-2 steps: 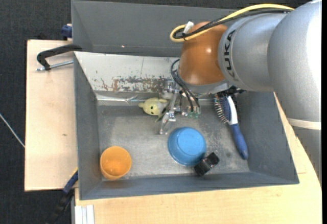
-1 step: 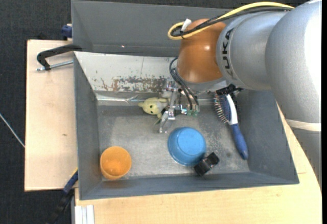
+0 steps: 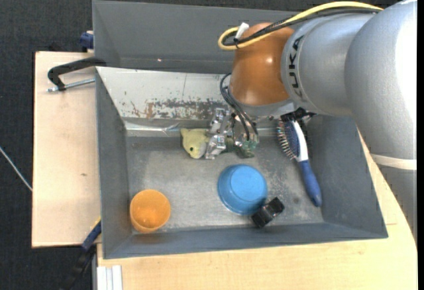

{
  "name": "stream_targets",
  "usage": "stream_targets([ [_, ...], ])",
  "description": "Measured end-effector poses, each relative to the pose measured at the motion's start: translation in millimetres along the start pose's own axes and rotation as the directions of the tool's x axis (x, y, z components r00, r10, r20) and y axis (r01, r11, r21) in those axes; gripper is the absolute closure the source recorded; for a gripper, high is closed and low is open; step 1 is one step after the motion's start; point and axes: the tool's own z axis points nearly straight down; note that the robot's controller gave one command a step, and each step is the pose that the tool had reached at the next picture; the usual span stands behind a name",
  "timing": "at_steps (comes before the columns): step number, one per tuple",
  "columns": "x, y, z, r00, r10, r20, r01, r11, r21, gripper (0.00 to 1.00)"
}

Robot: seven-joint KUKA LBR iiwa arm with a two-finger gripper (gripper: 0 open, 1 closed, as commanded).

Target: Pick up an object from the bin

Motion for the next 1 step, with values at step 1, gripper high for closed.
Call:
stream_targets([
  [1, -4.2, 2.0, -67.3, 1.0, -0.002, -0.001, 0.002, 1.0, 0.005, 1.0],
])
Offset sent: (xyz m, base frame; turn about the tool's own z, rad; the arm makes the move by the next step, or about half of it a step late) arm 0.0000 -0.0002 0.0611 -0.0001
